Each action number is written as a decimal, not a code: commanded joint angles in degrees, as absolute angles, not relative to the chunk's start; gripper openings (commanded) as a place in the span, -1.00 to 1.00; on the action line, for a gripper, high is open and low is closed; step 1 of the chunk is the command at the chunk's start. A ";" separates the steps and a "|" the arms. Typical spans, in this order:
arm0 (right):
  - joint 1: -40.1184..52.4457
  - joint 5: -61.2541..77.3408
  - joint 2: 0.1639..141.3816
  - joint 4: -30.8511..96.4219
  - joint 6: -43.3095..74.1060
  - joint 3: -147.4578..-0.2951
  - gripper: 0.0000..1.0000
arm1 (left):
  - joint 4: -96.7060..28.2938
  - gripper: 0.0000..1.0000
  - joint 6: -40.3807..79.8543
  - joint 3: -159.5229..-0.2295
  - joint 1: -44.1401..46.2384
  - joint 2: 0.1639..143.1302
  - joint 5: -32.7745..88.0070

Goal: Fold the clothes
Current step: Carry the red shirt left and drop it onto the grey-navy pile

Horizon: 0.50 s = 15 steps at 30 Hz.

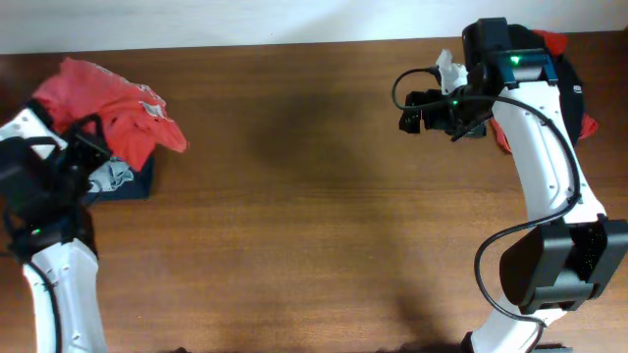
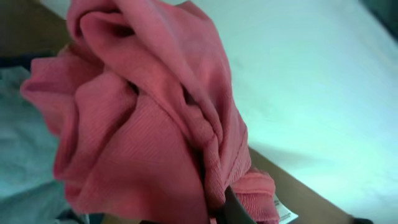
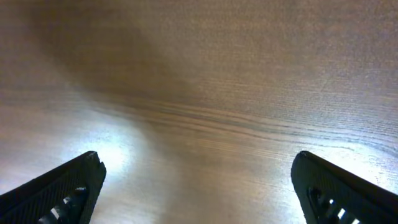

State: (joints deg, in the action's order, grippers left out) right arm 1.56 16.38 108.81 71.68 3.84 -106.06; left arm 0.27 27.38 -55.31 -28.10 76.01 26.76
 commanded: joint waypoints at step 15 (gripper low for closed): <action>1.52 15.88 109.34 72.44 3.22 -106.28 0.97 | 12.05 -0.99 27.81 -57.45 -39.05 93.06 42.26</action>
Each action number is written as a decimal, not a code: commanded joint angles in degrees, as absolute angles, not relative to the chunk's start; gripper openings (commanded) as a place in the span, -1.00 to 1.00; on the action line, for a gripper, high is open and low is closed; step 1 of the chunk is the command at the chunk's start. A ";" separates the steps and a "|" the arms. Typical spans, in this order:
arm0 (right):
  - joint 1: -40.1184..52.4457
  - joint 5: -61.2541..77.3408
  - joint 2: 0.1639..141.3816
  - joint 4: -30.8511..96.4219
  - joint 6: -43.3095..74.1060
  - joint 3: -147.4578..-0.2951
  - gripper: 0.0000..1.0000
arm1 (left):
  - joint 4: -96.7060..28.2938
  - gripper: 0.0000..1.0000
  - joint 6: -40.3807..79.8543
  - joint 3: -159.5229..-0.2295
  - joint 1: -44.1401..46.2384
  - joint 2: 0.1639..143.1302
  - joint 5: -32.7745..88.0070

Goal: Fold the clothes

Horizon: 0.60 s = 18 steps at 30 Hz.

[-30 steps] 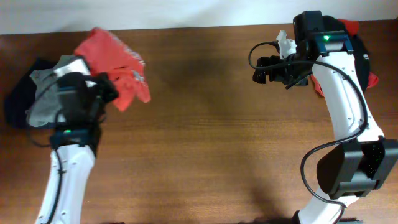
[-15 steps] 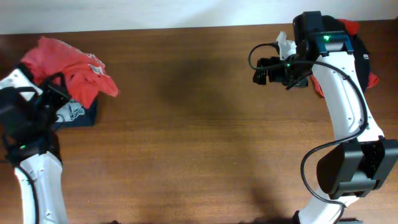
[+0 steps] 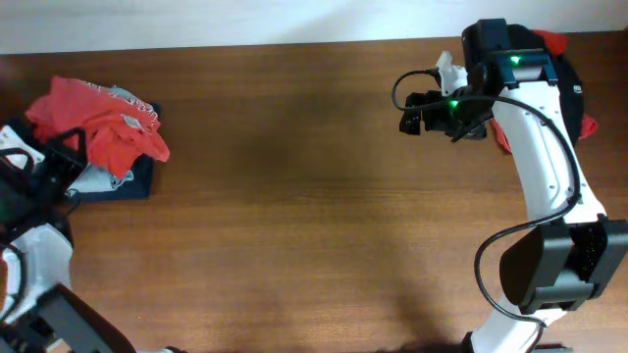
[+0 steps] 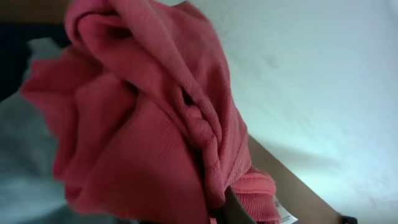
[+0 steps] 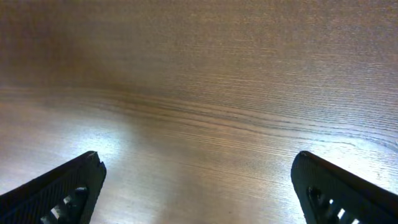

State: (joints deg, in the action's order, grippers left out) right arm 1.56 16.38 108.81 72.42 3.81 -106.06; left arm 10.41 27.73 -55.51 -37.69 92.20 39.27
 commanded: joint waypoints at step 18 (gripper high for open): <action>1.54 15.88 109.34 72.29 3.42 -106.28 0.97 | 11.99 -0.99 26.26 -57.43 -43.75 93.86 40.99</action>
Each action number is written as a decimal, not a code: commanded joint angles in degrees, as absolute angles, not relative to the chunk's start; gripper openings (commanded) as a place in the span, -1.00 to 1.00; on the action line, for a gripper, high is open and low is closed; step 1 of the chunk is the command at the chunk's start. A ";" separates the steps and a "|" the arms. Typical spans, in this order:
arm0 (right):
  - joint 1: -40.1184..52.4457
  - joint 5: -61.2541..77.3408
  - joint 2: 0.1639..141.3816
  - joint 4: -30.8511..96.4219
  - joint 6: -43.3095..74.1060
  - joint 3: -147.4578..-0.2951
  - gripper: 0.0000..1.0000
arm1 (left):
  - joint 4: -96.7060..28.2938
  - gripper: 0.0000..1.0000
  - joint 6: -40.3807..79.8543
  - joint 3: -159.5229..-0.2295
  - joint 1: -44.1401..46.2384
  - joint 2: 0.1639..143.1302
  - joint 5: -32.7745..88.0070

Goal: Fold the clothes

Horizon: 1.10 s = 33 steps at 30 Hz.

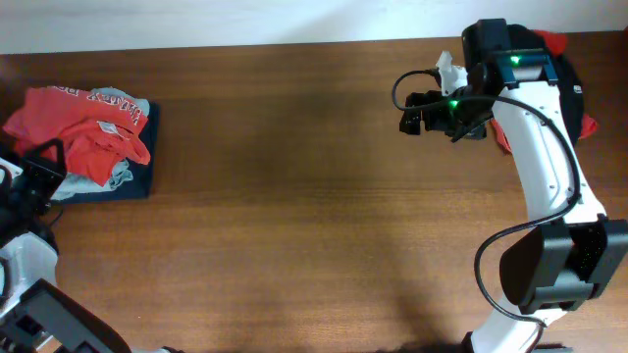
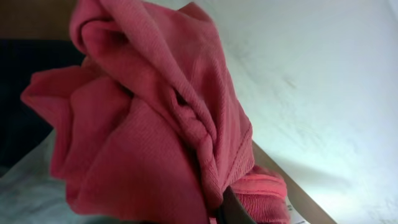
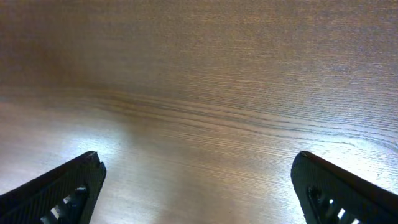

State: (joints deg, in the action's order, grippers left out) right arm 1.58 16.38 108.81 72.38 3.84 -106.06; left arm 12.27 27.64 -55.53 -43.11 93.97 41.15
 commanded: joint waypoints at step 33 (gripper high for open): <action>1.52 16.51 109.34 71.09 3.42 -106.30 1.00 | 3.62 0.98 25.69 -60.77 -46.57 73.10 42.92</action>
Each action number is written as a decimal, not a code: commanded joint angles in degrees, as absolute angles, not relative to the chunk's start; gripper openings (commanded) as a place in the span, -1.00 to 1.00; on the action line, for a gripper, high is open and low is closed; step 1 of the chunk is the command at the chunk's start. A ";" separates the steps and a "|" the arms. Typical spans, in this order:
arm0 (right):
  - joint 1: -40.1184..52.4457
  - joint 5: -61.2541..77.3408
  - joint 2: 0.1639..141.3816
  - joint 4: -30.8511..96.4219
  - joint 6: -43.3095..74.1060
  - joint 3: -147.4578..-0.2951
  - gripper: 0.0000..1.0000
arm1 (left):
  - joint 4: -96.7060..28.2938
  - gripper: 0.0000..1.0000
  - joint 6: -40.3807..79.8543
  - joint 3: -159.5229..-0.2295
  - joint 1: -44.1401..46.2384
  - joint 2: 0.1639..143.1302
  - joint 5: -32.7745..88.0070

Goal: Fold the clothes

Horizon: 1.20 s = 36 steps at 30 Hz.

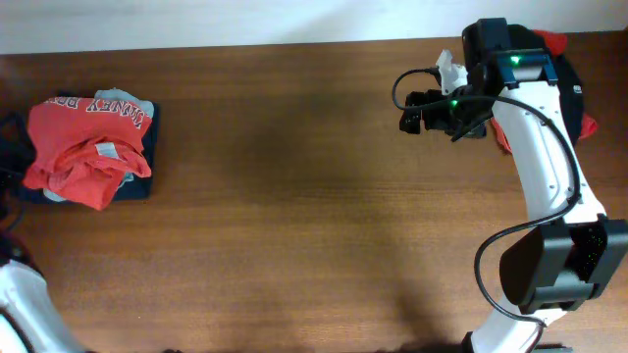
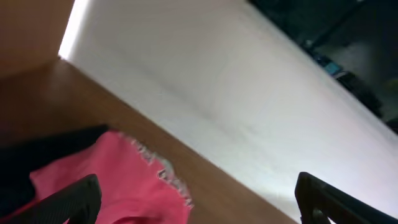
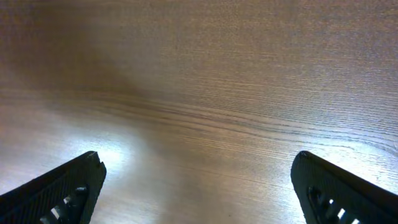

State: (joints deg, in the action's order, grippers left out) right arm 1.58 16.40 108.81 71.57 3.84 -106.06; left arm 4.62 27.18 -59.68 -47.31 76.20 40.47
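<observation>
A red shirt (image 1: 86,149) with white lettering lies rumpled on top of a stack at the table's left end, over a light grey garment (image 1: 140,106) and a dark navy one (image 1: 135,182). In the left wrist view my left gripper (image 2: 198,204) stands open, with the red shirt (image 2: 118,183) below and ahead and nothing between its fingers (image 2: 69,200). In the overhead view the left arm shows only as a dark sliver at the frame's left edge. My right gripper (image 3: 199,186) hangs open over bare wood, at the back right in the overhead view (image 1: 412,110).
A pile of unfolded clothes (image 1: 555,44), red and dark, sits at the back right corner behind the right arm. The white wall (image 2: 249,106) runs along the table's far edge. The wooden tabletop (image 1: 314,216) stretches between the two arms.
My left gripper was shut on the bunched red shirt; now it is open and further left, off the stack. The shirt lies on the stack. The right arm has not moved.
My left gripper held the red shirt bunched up over the stack at the left end. At each later moment the arm stood further left with the shirt still gripped. Now the shirt lies loose on the stack and the gripper is open. The right gripper stayed open over bare wood.
</observation>
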 commanded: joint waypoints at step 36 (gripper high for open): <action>1.48 -2.15 96.27 97.32 -6.63 -152.00 0.97 | -40.93 0.98 0.19 -79.88 13.23 72.53 4.45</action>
State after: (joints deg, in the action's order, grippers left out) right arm 1.56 -0.93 100.31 96.97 -6.42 -150.69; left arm -39.83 1.67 -79.00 12.84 72.64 9.39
